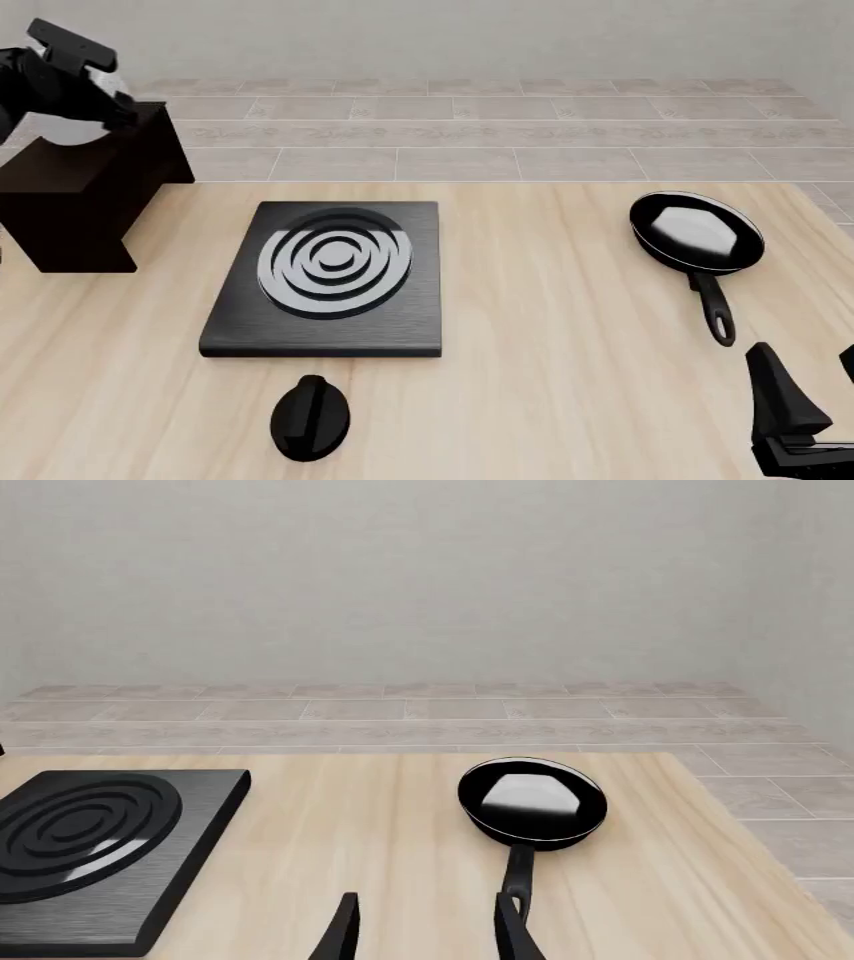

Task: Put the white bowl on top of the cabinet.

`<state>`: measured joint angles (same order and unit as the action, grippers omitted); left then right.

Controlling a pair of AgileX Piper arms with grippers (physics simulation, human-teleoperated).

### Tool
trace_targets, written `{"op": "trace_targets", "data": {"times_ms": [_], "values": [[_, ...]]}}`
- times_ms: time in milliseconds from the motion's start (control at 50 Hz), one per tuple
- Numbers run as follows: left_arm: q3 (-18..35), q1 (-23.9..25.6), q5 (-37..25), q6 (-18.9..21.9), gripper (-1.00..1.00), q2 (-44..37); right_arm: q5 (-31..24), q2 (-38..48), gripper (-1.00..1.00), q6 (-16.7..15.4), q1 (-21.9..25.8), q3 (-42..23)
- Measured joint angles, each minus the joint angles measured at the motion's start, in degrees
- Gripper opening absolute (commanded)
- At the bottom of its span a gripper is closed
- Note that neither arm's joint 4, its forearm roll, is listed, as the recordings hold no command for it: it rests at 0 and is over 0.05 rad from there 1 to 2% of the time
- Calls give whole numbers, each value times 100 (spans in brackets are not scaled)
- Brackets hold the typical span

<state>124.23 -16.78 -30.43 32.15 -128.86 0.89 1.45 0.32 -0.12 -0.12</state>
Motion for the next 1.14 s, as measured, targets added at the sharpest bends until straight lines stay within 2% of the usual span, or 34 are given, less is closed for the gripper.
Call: {"op": "trace_targets", "data": {"times_ms": [320,580,800,1140], "values": [[-195,-11,158,-79,100,182,0,0,100,0,0,0],[-878,198,522,-292,100,826,0,0,100,0,0,0],[-2004,352,1191,-563,100,1827,0,1,100,0,1,0],[-4180,625,2403,-997,100,3719,0,0,100,0,0,0]]}}
